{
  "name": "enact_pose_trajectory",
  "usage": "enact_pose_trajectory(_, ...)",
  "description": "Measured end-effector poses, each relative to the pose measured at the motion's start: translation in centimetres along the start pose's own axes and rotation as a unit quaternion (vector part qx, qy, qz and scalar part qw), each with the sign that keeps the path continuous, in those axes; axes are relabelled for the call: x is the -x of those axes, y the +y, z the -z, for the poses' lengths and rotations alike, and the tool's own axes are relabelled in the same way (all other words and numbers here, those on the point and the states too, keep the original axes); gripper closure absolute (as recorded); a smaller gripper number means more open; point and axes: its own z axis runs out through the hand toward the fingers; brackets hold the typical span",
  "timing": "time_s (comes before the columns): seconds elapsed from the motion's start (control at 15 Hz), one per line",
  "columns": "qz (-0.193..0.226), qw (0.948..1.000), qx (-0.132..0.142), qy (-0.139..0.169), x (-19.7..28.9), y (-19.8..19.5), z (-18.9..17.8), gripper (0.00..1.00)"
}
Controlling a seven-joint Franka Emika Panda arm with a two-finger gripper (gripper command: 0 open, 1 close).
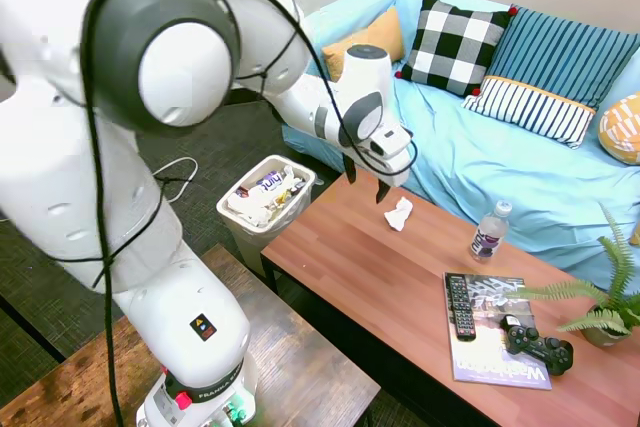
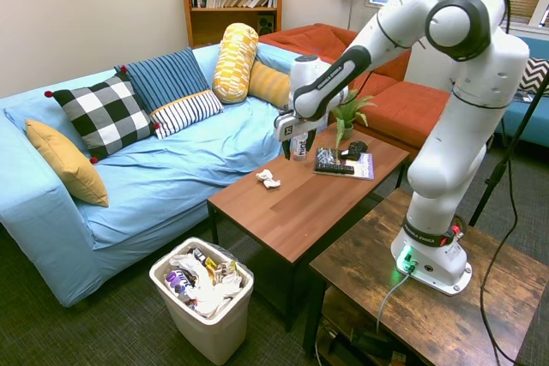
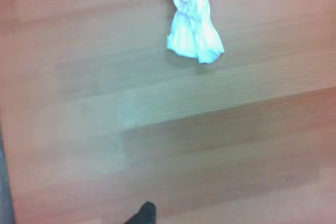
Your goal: Throw the tissue in the trash bin
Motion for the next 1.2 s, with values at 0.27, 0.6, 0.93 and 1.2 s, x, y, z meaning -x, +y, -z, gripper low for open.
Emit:
enact_pose_trajectory(0.27, -0.018, 0.9998, 0.005, -0.001, -5.0, -5.7, -5.9, 0.00)
enact_pose_trajectory(0.6, -0.021, 0.9994, 0.028, -0.007, -7.9, -12.5, -12.2, 0.00)
enact_pose_trajectory(0.93, -0.033, 0.9978, 0.056, -0.014, -9.4, -14.5, -17.4, 0.00)
enact_pose_trajectory(1.2, -0.046, 0.9966, 0.066, -0.018, -10.5, -14.3, -19.8, 1.00)
